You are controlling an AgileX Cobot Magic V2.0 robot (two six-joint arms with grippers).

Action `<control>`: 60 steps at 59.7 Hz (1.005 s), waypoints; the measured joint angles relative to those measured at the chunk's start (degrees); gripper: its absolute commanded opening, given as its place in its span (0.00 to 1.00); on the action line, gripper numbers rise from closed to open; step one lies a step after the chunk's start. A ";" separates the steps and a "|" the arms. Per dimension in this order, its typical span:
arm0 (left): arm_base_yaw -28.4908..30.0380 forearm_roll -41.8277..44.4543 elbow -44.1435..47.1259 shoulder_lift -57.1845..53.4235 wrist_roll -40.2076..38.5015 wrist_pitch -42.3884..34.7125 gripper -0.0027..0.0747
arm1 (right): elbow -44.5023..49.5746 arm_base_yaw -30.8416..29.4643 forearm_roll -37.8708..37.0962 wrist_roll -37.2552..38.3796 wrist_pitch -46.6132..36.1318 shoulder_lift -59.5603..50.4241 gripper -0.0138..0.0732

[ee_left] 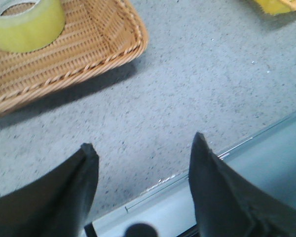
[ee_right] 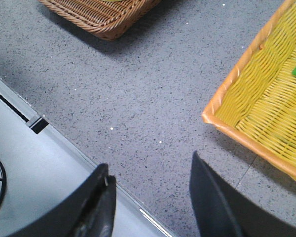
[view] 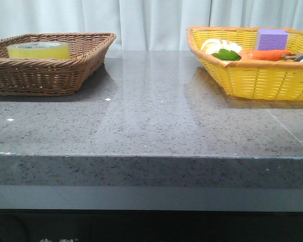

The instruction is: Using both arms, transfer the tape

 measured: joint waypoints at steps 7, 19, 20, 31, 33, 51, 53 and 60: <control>0.00 6.02 1.31 -2.10 -6.50 -0.36 0.56 | 0.00 0.00 -0.11 0.00 0.00 0.00 0.60; 0.00 13.68 1.40 -2.87 -14.30 -1.66 0.56 | 0.00 0.00 -0.14 0.00 0.00 0.00 0.59; 0.00 13.81 1.40 -2.87 -14.57 -1.66 0.56 | 0.00 0.00 -0.14 0.00 0.00 0.00 0.58; 0.00 14.31 1.40 -2.87 -15.20 -1.79 0.31 | 0.00 0.00 -0.14 0.00 0.00 0.00 0.27; 0.00 14.31 1.40 -2.87 -15.20 -1.79 0.25 | 0.00 0.00 -0.14 0.00 0.00 0.00 0.21; 0.00 14.31 1.40 -2.87 -15.20 -1.91 0.01 | 0.00 0.00 -0.14 0.00 0.00 0.00 0.08; 0.00 14.31 1.40 -2.87 -15.20 -1.91 0.01 | 0.00 0.00 -0.14 0.00 0.00 0.00 0.08; 0.00 14.31 1.40 -2.87 -15.22 -1.80 0.01 | 0.00 0.00 -0.14 0.00 0.00 0.00 0.08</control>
